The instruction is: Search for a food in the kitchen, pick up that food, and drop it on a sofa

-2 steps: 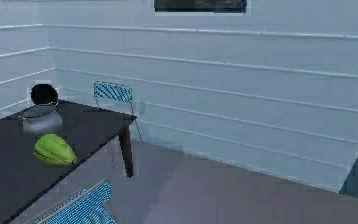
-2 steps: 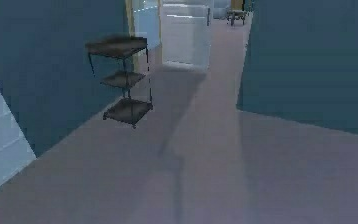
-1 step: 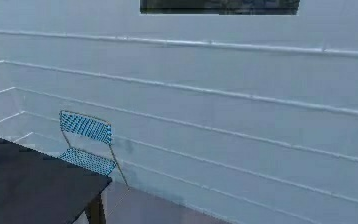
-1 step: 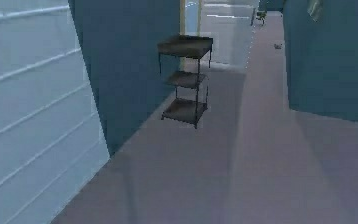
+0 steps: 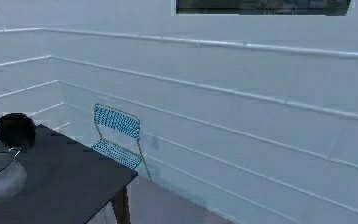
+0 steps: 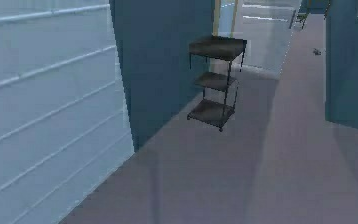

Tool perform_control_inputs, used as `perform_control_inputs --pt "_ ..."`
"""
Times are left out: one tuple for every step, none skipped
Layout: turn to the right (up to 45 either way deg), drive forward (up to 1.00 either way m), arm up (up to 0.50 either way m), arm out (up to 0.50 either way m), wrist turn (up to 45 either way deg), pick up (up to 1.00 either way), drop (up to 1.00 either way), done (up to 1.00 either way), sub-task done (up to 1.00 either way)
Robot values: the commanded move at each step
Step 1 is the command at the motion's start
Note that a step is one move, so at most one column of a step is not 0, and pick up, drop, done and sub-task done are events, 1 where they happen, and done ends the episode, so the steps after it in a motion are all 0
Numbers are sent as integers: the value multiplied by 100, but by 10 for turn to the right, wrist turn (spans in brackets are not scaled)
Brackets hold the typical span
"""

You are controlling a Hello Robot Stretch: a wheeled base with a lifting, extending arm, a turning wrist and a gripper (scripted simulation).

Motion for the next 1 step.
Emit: perform_control_inputs --pt "0 80 0 0 0 0 0 0 0"
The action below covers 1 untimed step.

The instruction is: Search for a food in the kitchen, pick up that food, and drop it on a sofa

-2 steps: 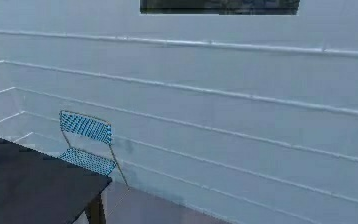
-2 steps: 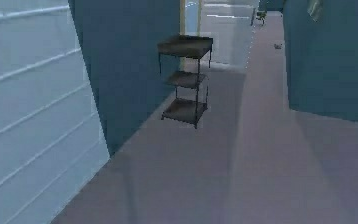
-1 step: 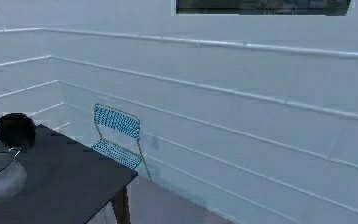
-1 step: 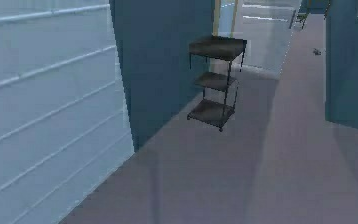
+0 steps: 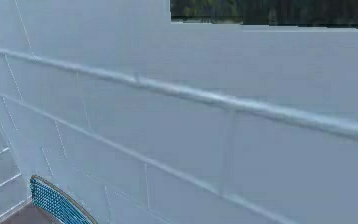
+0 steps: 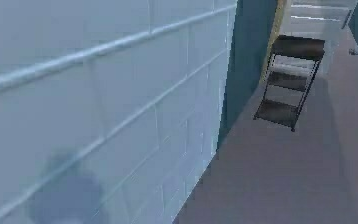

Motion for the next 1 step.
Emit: perform_control_inputs --pt "450 0 0 0 0 0 0 0 0"
